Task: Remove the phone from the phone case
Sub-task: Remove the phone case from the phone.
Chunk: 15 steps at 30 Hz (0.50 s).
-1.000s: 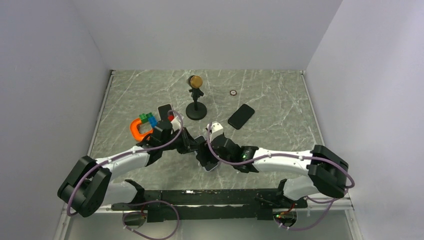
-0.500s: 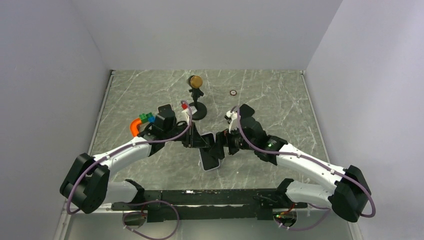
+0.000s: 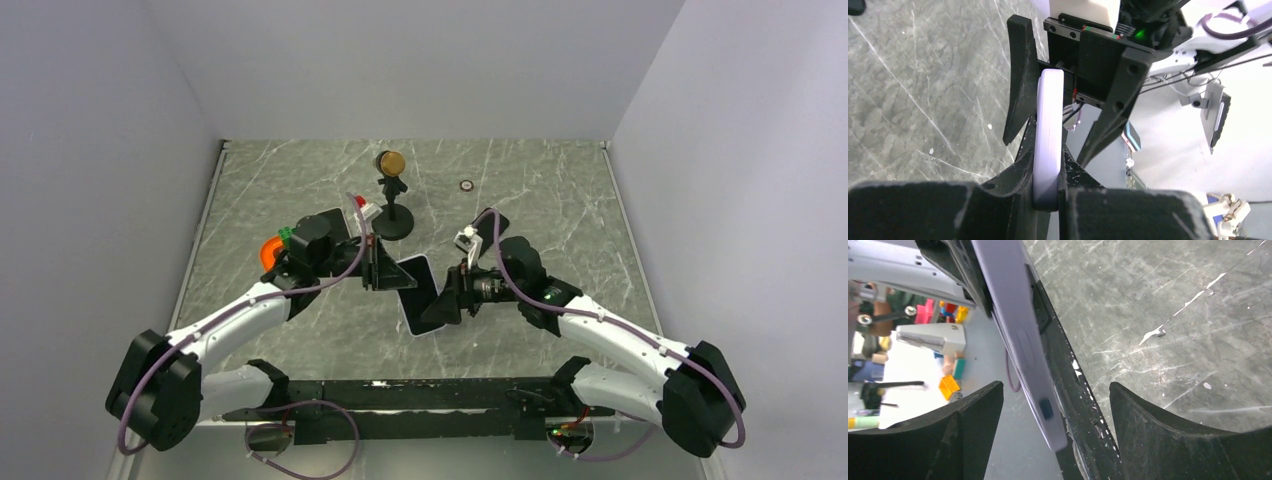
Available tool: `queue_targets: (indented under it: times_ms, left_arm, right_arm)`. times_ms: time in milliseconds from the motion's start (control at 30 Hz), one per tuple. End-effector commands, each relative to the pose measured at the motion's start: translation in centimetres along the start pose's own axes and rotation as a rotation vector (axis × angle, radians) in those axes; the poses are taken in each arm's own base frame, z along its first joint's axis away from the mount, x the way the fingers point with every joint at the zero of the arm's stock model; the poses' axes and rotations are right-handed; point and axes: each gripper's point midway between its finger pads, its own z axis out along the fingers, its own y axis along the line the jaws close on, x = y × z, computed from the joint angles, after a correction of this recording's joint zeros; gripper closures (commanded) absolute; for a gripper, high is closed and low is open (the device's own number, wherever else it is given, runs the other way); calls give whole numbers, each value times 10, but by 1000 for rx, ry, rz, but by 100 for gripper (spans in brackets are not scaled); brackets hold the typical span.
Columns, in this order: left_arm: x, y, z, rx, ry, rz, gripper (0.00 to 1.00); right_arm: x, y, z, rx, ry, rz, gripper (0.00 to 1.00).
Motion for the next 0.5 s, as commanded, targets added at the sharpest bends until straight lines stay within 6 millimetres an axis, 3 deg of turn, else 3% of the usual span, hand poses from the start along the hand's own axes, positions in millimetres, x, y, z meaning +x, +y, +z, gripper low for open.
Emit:
queue_targets:
  times_ms: [0,267,467]
  left_arm:
    - [-28,-19,-18,23,-110,1,100]
    - [-40,-22,-42,-13,-106,-86,100]
    - [-45,-38,-53,76,-110,-123,100]
  right_arm:
    - [-17,22,-14,-135,-74,10,19]
    - [-18,31,-26,-239,-64,25,24]
    - [-26,48,-32,-375,-62,-14,44]
